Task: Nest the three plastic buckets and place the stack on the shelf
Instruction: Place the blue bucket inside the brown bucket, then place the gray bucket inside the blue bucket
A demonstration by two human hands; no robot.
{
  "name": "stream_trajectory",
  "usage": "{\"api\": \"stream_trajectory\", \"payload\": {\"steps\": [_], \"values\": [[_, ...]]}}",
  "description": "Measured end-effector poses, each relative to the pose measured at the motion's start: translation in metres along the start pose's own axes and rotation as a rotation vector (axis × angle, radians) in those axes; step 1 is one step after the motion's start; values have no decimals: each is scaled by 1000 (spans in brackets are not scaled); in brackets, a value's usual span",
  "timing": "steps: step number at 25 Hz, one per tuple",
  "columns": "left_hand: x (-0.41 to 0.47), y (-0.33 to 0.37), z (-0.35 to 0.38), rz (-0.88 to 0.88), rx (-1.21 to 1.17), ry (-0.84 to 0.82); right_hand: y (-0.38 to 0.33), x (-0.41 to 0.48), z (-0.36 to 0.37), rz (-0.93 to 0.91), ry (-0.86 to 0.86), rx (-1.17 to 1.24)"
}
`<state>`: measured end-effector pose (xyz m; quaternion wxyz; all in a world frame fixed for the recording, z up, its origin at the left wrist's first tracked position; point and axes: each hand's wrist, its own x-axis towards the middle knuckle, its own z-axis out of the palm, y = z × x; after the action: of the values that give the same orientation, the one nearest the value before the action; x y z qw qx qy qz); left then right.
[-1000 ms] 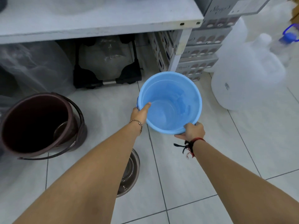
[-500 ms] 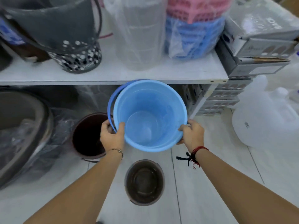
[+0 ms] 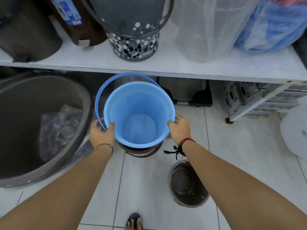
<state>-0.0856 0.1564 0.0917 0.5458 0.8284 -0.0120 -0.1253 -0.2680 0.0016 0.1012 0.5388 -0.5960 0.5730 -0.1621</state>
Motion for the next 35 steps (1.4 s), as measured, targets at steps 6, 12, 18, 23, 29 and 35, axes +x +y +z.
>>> {"api": "stream_trajectory", "payload": {"steps": [6, 12, 18, 23, 29, 35], "values": [[58, -62, 15, -523, 113, -341, 52, 32, 60, 182, 10, -153], [67, -81, 28, -764, 152, -491, 85, 33, 81, 275, -30, -120], [14, -73, 45, -54, 469, -396, 93, 18, 39, 196, 9, -244], [-71, -82, 78, 379, 476, -640, 139, -2, -43, 300, 46, -297], [-167, -145, 116, 279, 373, -775, 246, -32, -99, 524, 63, -288], [-217, -250, 136, -305, 715, -884, 357, -68, -97, 708, -81, -262]]}}
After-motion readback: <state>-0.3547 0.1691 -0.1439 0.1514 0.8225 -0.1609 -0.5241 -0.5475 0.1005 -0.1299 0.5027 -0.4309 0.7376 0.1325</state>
